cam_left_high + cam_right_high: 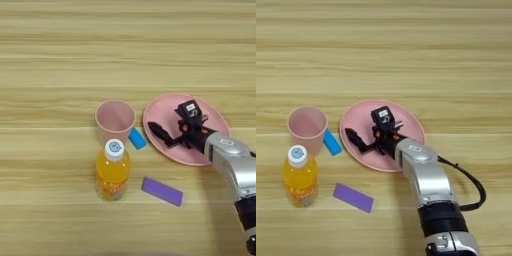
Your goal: Move the objects on the table
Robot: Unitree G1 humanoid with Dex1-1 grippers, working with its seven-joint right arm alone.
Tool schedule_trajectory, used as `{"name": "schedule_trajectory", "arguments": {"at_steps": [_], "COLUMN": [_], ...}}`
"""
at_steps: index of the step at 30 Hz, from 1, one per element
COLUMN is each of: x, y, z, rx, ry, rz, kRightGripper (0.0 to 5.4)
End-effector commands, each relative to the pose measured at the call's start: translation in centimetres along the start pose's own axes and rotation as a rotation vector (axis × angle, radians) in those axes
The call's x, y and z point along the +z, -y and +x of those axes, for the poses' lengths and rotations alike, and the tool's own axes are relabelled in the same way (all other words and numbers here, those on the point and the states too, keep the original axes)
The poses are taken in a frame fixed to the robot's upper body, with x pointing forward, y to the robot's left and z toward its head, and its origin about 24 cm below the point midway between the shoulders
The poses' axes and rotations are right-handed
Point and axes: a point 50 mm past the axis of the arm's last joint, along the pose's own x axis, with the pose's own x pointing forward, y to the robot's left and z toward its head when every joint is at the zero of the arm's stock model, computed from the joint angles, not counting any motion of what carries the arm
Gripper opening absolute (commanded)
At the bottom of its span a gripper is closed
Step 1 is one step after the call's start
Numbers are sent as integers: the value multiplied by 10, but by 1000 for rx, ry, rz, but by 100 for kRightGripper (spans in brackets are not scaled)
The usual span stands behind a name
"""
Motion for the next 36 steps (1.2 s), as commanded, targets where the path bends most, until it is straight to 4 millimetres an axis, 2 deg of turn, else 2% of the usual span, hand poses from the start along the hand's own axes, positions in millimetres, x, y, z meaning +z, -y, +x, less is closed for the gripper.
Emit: {"name": "schedule_trajectory", "arguments": {"at_steps": [1,8,13,17,22,27,30,36], "x": [49,74,83,81,75,79,83,72], "y": [3,-9,-19,-31,-37,-37,-44,-61], "z": [-7,-24,-35,-42,-46,-63,-76,-91], "rx": [6,111,212,324,409,529,635,819], "ry": [207,390,519,551,521,585,632,581], "rz": [-76,-100,-112,-136,-173,-140,-124,-160], "kRightGripper": [534,534,534,534,534,534,534,534]}}
